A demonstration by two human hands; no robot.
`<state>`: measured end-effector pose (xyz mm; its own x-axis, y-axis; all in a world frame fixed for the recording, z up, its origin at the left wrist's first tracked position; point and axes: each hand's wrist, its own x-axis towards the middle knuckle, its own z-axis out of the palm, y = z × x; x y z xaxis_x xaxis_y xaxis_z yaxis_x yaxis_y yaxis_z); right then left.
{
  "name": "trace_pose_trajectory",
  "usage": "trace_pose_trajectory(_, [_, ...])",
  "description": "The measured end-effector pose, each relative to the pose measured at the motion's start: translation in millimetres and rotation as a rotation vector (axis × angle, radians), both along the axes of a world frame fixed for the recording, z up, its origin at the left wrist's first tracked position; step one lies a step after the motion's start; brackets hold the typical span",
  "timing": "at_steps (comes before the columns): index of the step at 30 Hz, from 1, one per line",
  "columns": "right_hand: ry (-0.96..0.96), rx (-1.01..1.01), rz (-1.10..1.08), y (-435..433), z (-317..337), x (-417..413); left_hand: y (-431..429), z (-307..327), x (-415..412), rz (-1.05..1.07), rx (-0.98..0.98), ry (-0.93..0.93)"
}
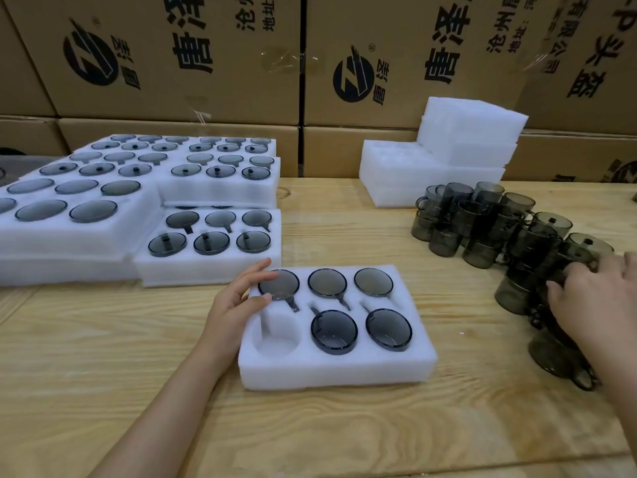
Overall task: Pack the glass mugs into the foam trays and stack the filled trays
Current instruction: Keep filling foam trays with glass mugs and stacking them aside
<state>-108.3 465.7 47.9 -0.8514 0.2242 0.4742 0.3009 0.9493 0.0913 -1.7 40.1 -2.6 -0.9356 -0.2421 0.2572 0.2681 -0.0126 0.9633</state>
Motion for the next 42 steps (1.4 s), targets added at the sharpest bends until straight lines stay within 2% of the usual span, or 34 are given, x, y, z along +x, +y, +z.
trace_pose_trajectory(4, [0.016, -0.105, 0.077, -5, 6, -2, 0, 0, 0, -0.007, 0.009, 0.004])
trace_pose_trajectory(8, [0.175, -0.232, 0.293, -37, 22, 21, 0, 0, 0, -0.01, 0.013, 0.006])
trace_pose_trajectory(13, [0.279, -0.735, 0.664, -130, 32, 68, 0, 1, 1, 0.011, -0.013, -0.003])
trace_pose_trajectory(17, [0.206, -0.979, 0.888, -207, 26, 88, 5, 8, 6, -0.005, -0.035, 0.004])
trace_pose_trajectory(21, [0.119, -0.997, 0.993, -244, 6, 93, 6, 20, 12, 0.067, -0.152, 0.092])
trace_pose_trajectory(26, [0.143, -0.996, 1.1, -240, -8, 95, 3, 37, 23, -0.054, -0.193, 0.185])
trace_pose_trajectory(29, [0.14, -1.031, 1.118, -238, -6, 97, 14, 36, 25, -0.127, -0.387, 0.152])
trace_pose_trajectory(32, [0.145, -1.088, 1.126, -242, -3, 103, 24, 35, 24, -0.01, -0.547, 0.178])
trace_pose_trajectory(39, [0.021, -1.316, 1.084, -242, 2, 107, 24, 37, 27, 0.066, -0.469, 0.25])
trace_pose_trajectory(42, [-0.052, -1.282, 1.052, -241, 1, 105, 24, 37, 28, 0.072, -0.415, 0.258])
